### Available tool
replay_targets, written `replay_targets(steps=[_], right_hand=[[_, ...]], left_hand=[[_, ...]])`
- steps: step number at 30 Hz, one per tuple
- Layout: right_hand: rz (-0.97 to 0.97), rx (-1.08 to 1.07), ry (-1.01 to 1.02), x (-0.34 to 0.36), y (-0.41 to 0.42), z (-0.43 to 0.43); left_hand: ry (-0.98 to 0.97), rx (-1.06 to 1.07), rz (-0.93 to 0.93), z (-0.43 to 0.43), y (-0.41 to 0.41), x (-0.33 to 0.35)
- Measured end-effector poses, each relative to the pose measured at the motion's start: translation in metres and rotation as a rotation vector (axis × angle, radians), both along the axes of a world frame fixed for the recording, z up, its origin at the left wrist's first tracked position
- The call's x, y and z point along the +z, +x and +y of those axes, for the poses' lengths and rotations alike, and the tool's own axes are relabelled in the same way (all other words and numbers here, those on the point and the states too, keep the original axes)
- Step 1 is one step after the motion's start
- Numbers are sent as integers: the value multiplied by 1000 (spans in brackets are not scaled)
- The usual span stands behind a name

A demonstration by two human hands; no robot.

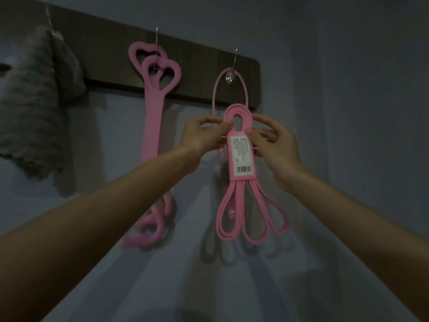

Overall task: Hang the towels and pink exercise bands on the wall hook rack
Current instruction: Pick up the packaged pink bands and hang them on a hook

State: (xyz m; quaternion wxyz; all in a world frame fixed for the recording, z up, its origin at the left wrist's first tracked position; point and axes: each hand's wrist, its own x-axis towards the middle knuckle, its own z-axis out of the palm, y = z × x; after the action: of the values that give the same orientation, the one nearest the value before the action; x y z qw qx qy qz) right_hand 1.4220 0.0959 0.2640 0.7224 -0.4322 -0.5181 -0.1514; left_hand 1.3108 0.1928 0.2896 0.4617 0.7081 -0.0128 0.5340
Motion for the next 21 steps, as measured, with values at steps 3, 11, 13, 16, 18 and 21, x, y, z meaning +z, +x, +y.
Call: replay_targets(steps=[3, 11, 13, 16, 18, 21], right_hand=[[-18, -7, 69, 31, 13, 13], [-36, -20, 200, 102, 33, 47], [-21, -25, 229, 117, 39, 57], [-9, -38, 264, 134, 46, 72], [-5, -69, 271, 143, 51, 78], [-10, -90, 281, 153, 59, 84]], left_hand=[[46, -11, -59, 8, 13, 29], [168, 60, -187, 40, 49, 104], [206, 101, -174, 47, 56, 122], [212, 92, -147, 58, 63, 144], [206, 66, -138, 64, 67, 154], [215, 80, -111, 70, 72, 165]])
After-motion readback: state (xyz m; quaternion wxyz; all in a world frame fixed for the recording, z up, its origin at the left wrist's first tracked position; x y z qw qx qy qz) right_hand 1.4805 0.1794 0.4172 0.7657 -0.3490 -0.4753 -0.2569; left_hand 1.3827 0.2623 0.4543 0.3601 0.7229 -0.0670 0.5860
